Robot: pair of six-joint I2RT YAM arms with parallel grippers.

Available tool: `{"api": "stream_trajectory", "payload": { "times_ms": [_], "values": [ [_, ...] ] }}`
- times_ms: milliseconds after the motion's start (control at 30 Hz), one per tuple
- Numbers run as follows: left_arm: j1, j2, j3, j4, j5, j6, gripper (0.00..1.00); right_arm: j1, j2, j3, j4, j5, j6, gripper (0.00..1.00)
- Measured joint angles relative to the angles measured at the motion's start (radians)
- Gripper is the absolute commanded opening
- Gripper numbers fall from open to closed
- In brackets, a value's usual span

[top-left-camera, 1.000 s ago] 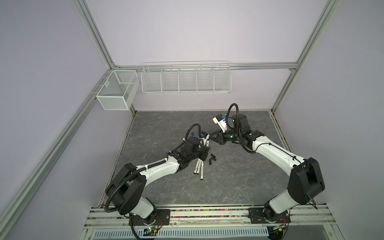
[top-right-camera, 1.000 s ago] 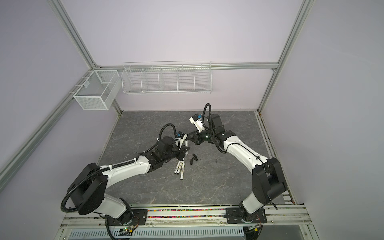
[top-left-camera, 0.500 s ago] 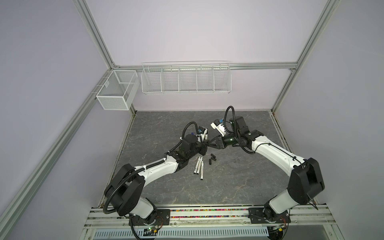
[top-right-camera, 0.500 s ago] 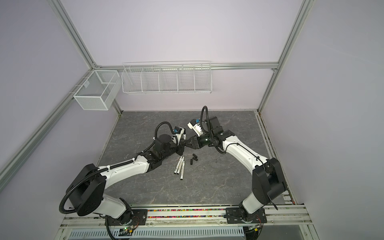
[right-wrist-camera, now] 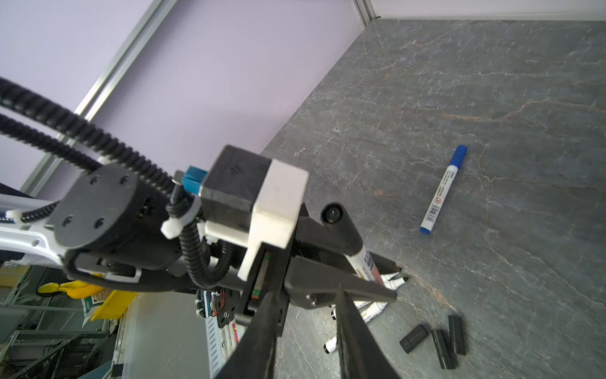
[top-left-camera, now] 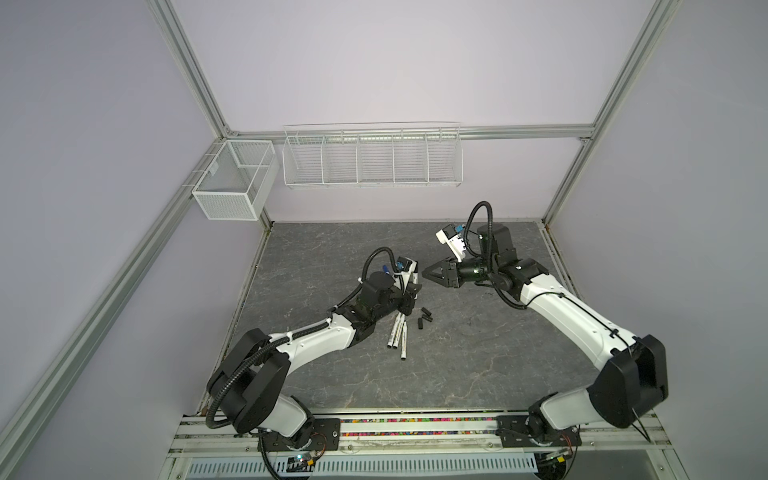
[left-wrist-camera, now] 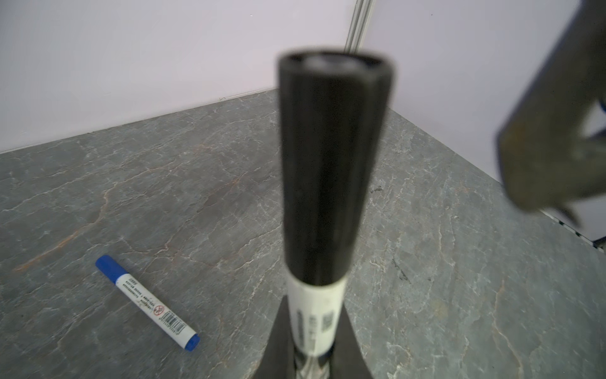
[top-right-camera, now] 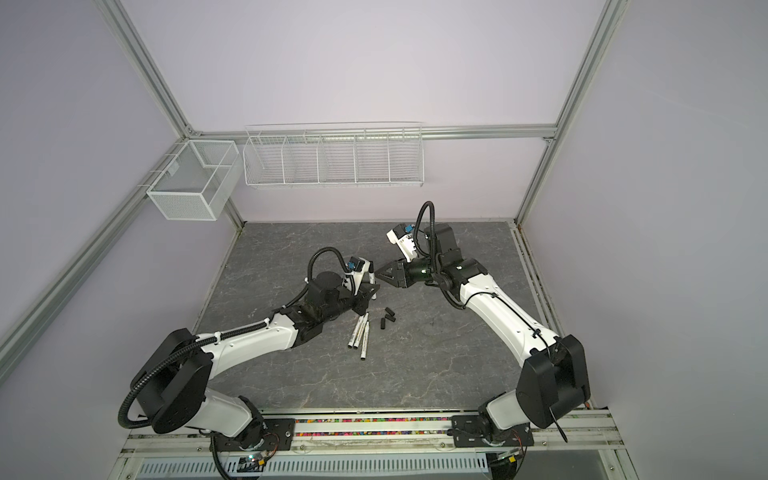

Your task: Insert the pens into the pen caps

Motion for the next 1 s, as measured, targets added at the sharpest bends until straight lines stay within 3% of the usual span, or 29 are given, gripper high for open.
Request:
{"api": "stream_trajectory", "payload": {
  "times_ms": [833, 1000],
  "values": [
    [-0.004, 0.000, -0.017, 0.032, 0.106, -0.073, 0.00, 0.021, 0.100, 0.032, 0.098, 0.011, 0.069, 0.28],
    [-0.005, 0.000, -0.017, 0.031, 0.114, -0.086, 0.00, 0.023, 0.101, 0.033, 0.111, 0.020, 0.067, 0.13]
  ]
}}
